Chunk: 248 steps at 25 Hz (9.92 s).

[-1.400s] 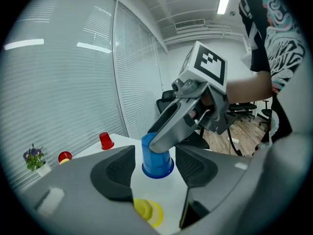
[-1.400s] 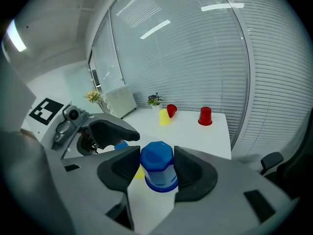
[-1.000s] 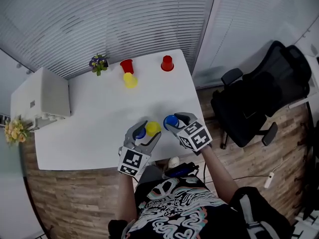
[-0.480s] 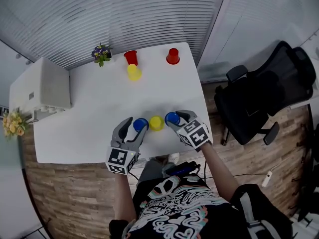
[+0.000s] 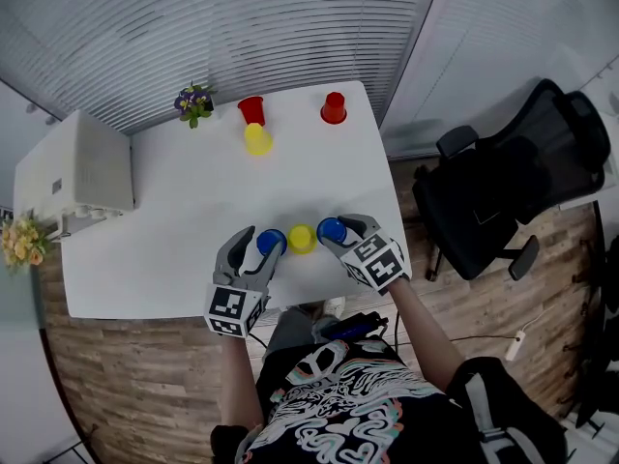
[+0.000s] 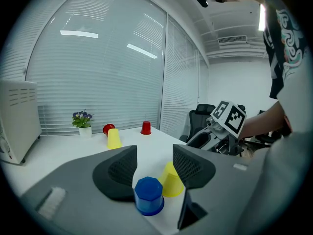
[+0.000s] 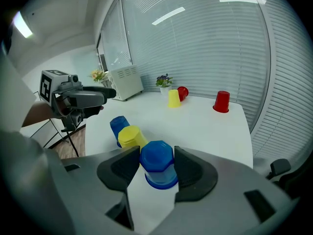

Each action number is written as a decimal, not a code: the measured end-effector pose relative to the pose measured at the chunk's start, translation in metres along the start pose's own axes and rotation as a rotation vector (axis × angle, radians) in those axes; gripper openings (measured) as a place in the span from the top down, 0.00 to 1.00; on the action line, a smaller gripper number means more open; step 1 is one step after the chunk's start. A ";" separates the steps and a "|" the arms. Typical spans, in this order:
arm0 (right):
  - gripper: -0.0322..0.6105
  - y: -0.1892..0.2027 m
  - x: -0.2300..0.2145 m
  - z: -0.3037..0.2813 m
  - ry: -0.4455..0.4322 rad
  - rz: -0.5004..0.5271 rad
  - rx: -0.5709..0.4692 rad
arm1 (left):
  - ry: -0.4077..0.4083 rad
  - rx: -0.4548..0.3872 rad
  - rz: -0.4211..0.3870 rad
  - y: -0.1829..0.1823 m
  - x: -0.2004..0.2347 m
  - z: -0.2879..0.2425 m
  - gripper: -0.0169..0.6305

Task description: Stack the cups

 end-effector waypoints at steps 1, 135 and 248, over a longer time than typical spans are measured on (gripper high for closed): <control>0.60 0.000 0.000 0.000 0.000 0.007 -0.003 | 0.000 0.000 0.001 0.001 0.000 0.000 0.63; 0.60 -0.111 -0.074 0.027 0.299 -0.042 -0.413 | -0.039 -0.136 0.066 -0.063 0.078 -0.059 0.63; 0.49 -0.062 0.017 0.092 0.163 -0.029 -0.455 | 0.012 -0.196 -0.024 -0.073 0.029 0.011 0.55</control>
Point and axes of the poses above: the fingertips, and each gripper's own axes: z backward along the fingers, x to its left, y out of its underside, the point moved 3 cm from there along z, backward along the fingers, and after that the axes turned 2 degrees about z, right-handed, at the moved point
